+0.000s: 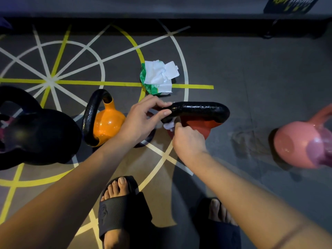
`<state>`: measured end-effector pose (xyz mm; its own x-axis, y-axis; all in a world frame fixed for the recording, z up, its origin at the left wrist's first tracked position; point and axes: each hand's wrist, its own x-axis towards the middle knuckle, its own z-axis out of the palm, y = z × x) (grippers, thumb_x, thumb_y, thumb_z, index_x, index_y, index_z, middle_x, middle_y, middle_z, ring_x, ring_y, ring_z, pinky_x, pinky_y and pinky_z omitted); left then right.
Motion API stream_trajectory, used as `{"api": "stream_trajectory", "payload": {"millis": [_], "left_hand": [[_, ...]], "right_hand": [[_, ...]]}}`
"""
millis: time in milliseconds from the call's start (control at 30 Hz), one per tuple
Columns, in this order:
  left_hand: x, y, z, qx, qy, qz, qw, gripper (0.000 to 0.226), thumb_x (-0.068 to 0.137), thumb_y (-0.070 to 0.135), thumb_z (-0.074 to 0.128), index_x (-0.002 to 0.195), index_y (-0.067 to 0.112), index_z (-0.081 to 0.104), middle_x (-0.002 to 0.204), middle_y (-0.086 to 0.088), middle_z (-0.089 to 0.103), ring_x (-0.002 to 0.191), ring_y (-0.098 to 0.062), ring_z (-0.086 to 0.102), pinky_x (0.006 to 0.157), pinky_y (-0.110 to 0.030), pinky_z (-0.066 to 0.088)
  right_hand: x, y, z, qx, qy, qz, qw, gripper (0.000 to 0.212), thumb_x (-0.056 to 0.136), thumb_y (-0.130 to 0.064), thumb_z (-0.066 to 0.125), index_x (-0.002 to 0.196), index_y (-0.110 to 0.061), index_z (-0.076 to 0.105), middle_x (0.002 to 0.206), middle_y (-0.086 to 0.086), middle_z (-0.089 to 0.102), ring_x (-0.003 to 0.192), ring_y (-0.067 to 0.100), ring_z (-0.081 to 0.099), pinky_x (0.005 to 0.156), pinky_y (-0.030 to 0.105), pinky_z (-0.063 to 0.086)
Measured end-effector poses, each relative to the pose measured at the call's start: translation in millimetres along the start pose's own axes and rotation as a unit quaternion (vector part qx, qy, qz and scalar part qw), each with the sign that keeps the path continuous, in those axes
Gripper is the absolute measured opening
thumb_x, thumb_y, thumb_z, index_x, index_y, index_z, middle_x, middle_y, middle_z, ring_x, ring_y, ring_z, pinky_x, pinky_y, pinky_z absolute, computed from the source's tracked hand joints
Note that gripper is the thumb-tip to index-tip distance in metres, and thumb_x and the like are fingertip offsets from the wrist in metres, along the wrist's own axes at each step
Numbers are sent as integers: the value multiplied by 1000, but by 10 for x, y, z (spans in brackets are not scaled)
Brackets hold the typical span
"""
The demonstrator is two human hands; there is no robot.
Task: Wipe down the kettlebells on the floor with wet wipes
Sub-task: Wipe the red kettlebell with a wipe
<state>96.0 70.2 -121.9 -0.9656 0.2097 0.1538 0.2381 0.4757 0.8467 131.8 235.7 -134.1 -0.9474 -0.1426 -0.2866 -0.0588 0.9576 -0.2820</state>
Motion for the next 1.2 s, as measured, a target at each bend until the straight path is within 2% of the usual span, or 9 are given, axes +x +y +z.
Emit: {"api": "stream_trajectory", "payload": {"millis": [133,200,300,433,567,667,867,1000,1200], "left_hand": [[-12,14,0,-1,-1,1,1000,22,95,24,71,117,19,73,108,19,62,108,-6,62,91,-33,55],[-15,19,6,-3,1,0,1000,22,95,23,71,116,17,73,109,21,62,109,-4,62,92,-31,54],[-15,13,5,-5,7,0,1000,22,96,22,71,116,16,73,109,17,63,109,-5,62,92,-29,54],[-18,15,11,-3,1,-3,1000,22,96,23,70,118,20,72,109,19,62,109,-6,61,91,-25,53],[-19,24,5,-7,-2,-7,1000,22,96,25,70,117,23,71,110,18,62,109,-5,60,91,-26,53],[-20,34,3,-10,-3,-12,1000,20,95,25,70,115,28,70,109,18,62,110,-5,60,92,-28,54],[-14,-3,13,-15,0,-12,1000,21,95,25,71,116,27,71,109,17,62,109,-10,62,90,-38,56],[-16,6,17,-17,1,-10,1000,22,95,25,71,117,25,72,109,18,62,109,-6,61,90,-33,55],[-32,1,15,-17,2,-9,1000,23,95,26,70,118,23,72,108,14,63,109,-9,61,92,-33,54]], "right_hand": [[-1,-50,-32,-74,-16,-19,997,29,104,-7,38,131,-11,48,106,10,71,94,33,71,69,39,47],[31,-24,-65,14,-7,13,1000,23,105,-12,38,123,-16,53,100,10,70,91,32,69,71,39,51],[-50,-16,-62,230,39,7,972,22,106,-16,37,94,-18,56,67,3,69,58,19,65,60,40,57],[-297,-118,-65,434,28,34,900,22,111,-21,34,110,-20,56,59,8,66,40,22,57,43,33,49],[-208,-93,62,356,-12,40,933,14,107,-36,37,117,-31,46,70,5,69,51,24,64,52,43,58],[-112,-51,67,172,-60,32,983,42,101,-54,49,130,-26,37,100,2,66,87,30,69,68,36,51],[-125,-84,204,-83,-53,-6,995,70,104,-29,52,152,-4,10,110,12,72,90,34,73,61,35,40],[-100,-104,175,-88,-20,-3,996,61,106,-28,46,155,-5,18,111,11,72,89,32,73,62,34,41],[-236,-202,-104,65,34,-8,997,32,105,-43,39,126,-18,40,110,4,65,85,30,70,60,34,42]]}}
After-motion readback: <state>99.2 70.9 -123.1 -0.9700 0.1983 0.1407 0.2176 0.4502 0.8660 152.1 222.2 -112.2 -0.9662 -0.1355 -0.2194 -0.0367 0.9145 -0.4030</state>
